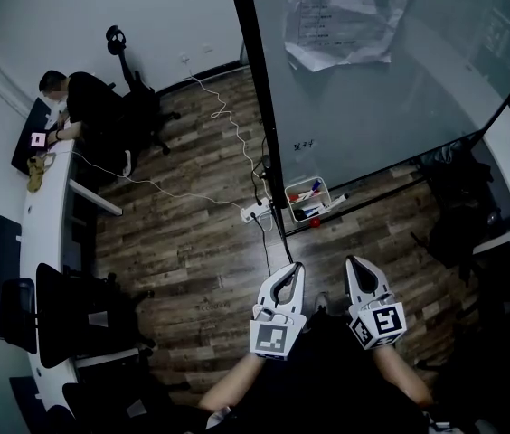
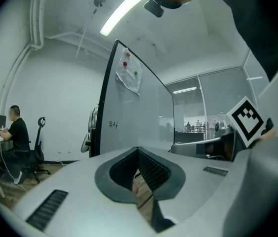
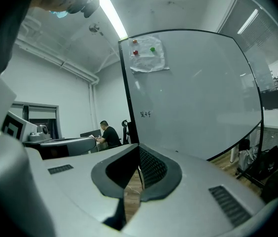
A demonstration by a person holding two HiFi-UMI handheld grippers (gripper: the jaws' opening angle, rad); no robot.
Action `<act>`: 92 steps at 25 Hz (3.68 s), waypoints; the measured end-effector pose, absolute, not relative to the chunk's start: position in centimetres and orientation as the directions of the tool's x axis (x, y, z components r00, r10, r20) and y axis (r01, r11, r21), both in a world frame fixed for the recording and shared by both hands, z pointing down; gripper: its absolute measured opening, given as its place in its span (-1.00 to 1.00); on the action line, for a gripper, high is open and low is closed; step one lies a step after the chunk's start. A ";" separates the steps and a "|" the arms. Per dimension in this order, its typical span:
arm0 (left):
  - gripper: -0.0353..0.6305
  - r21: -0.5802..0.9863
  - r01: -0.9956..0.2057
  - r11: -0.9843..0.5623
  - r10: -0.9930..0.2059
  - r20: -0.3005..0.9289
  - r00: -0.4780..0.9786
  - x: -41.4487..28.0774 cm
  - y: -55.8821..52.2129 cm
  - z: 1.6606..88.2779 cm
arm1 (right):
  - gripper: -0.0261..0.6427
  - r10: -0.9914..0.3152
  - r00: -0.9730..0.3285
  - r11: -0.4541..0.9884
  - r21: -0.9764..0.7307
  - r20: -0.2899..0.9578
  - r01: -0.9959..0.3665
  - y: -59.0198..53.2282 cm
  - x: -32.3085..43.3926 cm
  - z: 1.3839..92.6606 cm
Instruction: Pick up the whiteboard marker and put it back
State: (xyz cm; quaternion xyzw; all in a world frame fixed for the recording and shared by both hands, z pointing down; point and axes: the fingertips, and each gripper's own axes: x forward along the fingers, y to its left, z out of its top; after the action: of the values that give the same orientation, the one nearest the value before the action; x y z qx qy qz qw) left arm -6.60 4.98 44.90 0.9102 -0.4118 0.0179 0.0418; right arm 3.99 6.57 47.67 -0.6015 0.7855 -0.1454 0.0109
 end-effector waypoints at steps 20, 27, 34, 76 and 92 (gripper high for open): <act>-0.87 0.049 -0.809 -0.585 -0.800 0.130 0.586 -1.2 1.2 45.9 | -0.88 -0.913 -0.366 0.312 -0.272 0.180 -0.911 1.5 8.8 49.7; -0.87 0.052 -0.826 -0.561 -0.816 0.132 0.563 -0.7 0.1 45.8 | -0.88 -0.911 -0.365 0.299 -0.305 0.190 -0.904 0.4 9.7 50.3; -0.87 0.058 -0.809 -0.585 -0.796 0.152 0.586 0.4 -2.1 46.7 | -0.88 -0.910 -0.360 0.288 -0.310 0.205 -0.906 -1.5 10.5 51.2; -0.87 0.110 -0.810 -0.576 -0.780 0.220 0.585 -0.3 -7.4 50.0 | -0.44 -0.853 -0.405 0.237 -0.449 0.328 -0.862 -9.6 9.5 59.0; -0.87 0.115 -0.806 -0.581 -0.776 0.221 0.591 -0.5 -7.6 50.1 | -0.55 -0.840 -0.424 0.241 -0.468 0.337 -0.850 -10.1 8.9 59.7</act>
State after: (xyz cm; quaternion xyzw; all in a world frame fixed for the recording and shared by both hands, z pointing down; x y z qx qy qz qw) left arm -0.50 -7.63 50.07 0.8859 -0.4465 0.0733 0.1018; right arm 8.87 -10.08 59.65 -0.5364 0.7878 -0.3027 -0.0079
